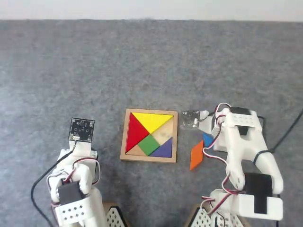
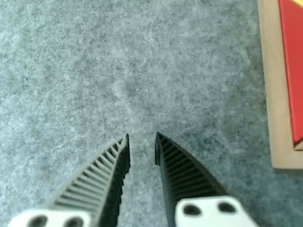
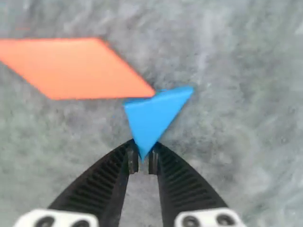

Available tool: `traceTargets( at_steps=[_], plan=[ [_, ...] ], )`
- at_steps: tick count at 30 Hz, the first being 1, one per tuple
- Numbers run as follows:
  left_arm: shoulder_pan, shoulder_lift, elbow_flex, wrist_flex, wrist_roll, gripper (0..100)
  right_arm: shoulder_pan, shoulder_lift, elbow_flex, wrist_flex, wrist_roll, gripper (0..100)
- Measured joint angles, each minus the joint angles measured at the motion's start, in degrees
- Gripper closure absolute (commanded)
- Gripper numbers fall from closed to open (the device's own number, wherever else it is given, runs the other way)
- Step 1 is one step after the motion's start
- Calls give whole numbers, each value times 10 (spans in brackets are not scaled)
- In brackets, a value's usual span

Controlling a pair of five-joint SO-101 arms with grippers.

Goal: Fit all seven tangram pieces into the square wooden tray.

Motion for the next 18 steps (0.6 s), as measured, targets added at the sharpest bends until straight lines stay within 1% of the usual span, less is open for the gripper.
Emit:
traceTargets(
  at_steps=[5, 8, 10, 13, 16, 18],
  plan=[
    [0, 0, 0, 0, 0, 913, 2, 0, 0, 7, -60, 768],
    [0, 0, 0, 0, 0, 913, -16, 0, 0, 44, -89, 745],
    [0, 0, 0, 0, 0, 913, -35, 0, 0, 56, -135, 746],
    [0, 0, 0, 0, 0, 913, -68, 0, -10, 55, -231, 746],
    [0, 0, 0, 0, 0, 913, -80, 0, -19, 24, -324, 746],
    [0, 0, 0, 0, 0, 913, -81, 0, -21, 7, -361, 746]
  ],
)
